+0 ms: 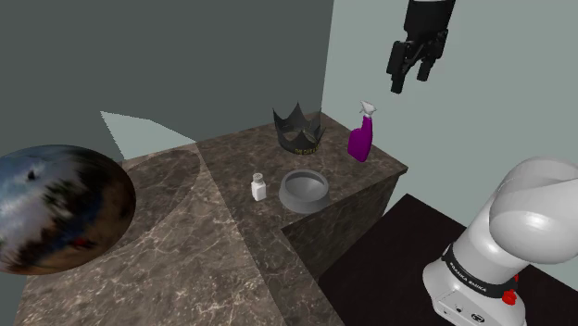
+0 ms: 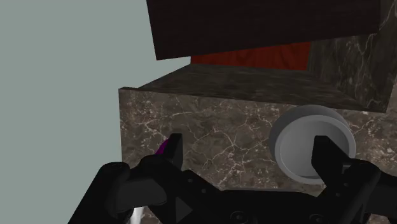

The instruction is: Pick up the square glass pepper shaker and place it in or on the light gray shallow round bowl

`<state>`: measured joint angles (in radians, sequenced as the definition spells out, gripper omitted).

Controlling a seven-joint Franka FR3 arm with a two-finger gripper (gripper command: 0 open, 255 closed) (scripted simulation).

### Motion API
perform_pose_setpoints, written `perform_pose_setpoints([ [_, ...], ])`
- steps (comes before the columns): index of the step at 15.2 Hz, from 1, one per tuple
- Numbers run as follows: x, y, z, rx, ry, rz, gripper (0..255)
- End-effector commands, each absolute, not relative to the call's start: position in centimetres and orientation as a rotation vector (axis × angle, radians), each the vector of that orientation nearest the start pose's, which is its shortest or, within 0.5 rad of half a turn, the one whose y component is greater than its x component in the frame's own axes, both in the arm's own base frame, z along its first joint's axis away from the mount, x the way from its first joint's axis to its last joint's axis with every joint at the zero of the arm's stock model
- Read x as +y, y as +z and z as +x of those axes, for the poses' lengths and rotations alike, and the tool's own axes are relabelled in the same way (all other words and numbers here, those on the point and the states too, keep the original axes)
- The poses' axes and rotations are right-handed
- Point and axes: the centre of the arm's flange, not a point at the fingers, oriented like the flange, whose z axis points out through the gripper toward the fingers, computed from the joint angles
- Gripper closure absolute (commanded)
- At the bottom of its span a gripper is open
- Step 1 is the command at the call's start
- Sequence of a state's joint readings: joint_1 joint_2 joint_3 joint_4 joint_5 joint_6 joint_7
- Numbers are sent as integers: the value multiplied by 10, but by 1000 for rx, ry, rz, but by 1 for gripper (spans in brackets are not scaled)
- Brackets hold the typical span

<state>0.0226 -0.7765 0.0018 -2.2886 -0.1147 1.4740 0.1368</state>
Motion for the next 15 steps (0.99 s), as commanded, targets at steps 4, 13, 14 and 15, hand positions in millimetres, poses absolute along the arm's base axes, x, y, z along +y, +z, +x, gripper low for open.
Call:
perform_pose_setpoints([
  [4, 11, 587, 327, 202, 72, -3243, 0],
  [13, 63, 513, 407, 211, 145, -3210, 0],
  [14, 69, 504, 416, 212, 153, -3207, 0],
  [15, 75, 496, 425, 213, 161, -3203, 0],
])
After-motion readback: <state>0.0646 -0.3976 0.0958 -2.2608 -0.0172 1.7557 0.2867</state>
